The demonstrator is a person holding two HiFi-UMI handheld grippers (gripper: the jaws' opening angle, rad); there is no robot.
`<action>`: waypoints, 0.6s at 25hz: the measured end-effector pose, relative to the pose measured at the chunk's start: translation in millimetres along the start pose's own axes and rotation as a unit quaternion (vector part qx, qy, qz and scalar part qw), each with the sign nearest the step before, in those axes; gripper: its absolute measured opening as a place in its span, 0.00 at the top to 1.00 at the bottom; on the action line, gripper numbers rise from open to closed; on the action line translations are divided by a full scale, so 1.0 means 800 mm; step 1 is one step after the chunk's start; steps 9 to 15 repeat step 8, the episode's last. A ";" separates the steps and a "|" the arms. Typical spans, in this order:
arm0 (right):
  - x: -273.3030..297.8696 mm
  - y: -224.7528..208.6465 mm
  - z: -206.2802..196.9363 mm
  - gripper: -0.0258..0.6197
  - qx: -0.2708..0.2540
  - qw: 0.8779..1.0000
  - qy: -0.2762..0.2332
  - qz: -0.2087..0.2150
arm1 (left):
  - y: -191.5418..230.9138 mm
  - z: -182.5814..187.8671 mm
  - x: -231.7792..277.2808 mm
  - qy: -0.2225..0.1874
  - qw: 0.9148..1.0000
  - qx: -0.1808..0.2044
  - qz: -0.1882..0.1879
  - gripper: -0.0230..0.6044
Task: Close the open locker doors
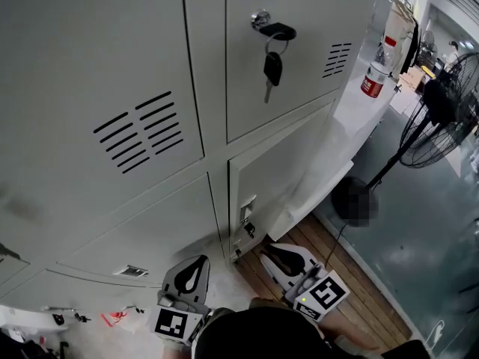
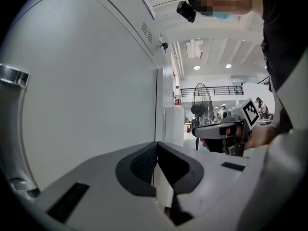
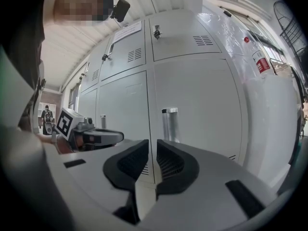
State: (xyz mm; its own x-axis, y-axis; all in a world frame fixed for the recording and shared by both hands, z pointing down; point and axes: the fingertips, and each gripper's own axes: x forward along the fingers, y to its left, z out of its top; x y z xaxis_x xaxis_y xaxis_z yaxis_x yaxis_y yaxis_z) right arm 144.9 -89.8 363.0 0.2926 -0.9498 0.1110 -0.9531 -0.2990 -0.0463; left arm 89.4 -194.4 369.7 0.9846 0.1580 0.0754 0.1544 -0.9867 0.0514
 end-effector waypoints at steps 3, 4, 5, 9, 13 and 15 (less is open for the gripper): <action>0.002 0.001 0.000 0.86 0.000 1.000 0.000 0.004 | 0.001 0.000 -0.003 0.000 1.000 0.001 0.005 0.95; 0.003 0.001 -0.001 0.86 0.001 1.000 0.000 0.006 | 0.001 0.000 -0.003 -0.001 1.000 0.000 0.006 0.95; 0.003 0.001 -0.001 0.86 0.001 1.000 0.000 0.007 | 0.001 0.000 -0.003 -0.001 1.000 -0.001 0.007 0.95; 0.005 0.002 -0.002 0.86 0.002 1.000 0.001 0.011 | 0.001 0.001 -0.005 -0.003 1.000 -0.005 0.010 0.95; 0.005 0.002 -0.002 0.86 0.002 1.000 0.001 0.011 | 0.001 0.001 -0.005 -0.003 1.000 -0.005 0.010 0.95; 0.005 0.002 -0.002 0.86 0.002 1.000 0.001 0.011 | 0.001 0.001 -0.005 -0.003 1.000 -0.005 0.010 0.95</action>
